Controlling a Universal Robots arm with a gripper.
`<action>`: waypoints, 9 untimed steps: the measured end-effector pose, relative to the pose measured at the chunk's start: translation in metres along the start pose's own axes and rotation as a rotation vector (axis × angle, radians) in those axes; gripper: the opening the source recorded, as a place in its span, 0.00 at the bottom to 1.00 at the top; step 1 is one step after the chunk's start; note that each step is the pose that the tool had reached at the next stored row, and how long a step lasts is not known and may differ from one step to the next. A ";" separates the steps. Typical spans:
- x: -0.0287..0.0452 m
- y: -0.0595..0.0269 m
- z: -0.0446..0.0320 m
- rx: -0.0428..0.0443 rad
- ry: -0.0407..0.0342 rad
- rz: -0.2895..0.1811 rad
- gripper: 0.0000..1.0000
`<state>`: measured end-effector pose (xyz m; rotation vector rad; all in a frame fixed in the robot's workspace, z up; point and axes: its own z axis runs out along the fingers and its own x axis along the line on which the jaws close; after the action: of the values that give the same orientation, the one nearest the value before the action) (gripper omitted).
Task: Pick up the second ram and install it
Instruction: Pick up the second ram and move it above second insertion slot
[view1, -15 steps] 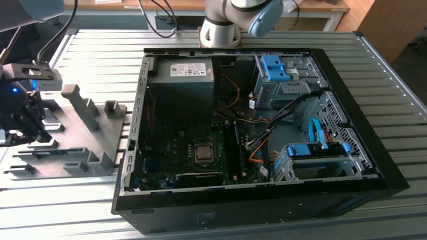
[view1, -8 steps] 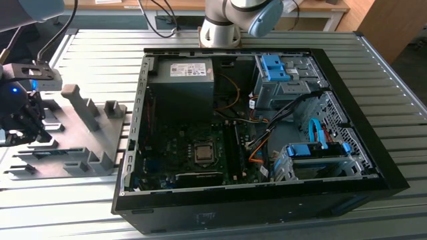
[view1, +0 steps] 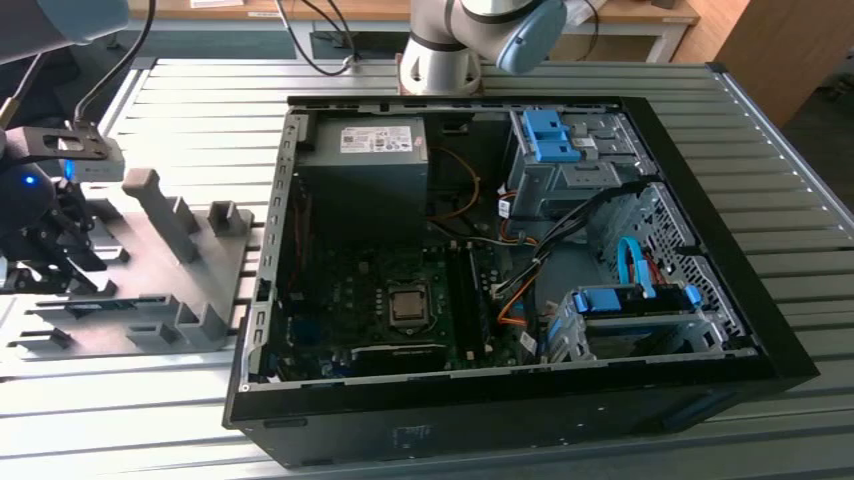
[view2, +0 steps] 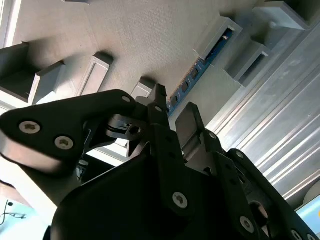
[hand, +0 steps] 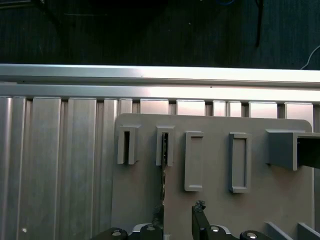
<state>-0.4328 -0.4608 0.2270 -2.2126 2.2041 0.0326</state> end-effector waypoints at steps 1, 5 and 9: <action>0.0000 0.0000 0.0001 -0.0001 0.0003 0.000 0.35; 0.0001 -0.0009 0.0025 0.0002 0.0301 -0.001 0.35; 0.0003 -0.0068 0.0080 -0.0005 0.0269 -0.015 0.35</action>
<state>-0.4260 -0.4608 0.2190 -2.2432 2.2006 0.0031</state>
